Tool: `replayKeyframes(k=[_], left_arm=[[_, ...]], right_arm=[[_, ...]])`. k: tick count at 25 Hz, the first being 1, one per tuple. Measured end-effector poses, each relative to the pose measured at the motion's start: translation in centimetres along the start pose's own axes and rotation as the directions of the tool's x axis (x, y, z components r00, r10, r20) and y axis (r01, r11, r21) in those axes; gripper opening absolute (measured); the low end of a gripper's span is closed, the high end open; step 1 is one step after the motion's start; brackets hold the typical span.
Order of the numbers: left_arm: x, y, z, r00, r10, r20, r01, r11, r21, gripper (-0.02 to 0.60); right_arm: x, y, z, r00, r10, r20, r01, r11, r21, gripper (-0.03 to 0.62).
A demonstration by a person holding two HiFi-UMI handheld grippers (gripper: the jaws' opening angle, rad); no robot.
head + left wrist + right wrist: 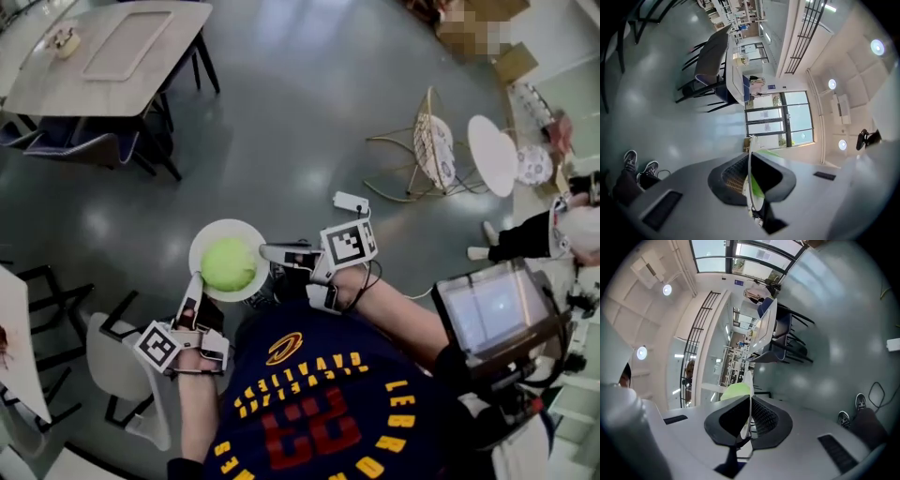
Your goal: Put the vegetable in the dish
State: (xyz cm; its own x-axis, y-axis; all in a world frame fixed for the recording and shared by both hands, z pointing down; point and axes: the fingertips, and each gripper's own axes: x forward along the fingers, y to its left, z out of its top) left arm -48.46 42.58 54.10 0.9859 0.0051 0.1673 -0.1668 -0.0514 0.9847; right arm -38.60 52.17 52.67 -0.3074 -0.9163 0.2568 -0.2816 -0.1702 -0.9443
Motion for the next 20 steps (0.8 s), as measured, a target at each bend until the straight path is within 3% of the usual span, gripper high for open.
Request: replayKeyframes(k=[6,12,20], left_arm=[[2.3,-0.8,1.4,1.000,0.019,0.005,-0.020,0.999,0.041,0.017],[9.0,-2.2,2.6,1.000,0.024,0.018,-0.025,0.997,0.070,0.017],[18.1,-5.0,5.3,0.998,0.034,0.050,-0.039,0.992,0.116,0.018]], right_arm=[[0.8,-1.2,2.3,1.000,0.028,-0.004,-0.028,0.998,0.058,0.015],[0.0,-3.6,8.1,0.999,0.051,-0.005,-0.049,0.989,0.141,0.015],[-1.0,-4.8,18.6,0.993,0.121,0.015,-0.122,0.992,0.033,0.015]])
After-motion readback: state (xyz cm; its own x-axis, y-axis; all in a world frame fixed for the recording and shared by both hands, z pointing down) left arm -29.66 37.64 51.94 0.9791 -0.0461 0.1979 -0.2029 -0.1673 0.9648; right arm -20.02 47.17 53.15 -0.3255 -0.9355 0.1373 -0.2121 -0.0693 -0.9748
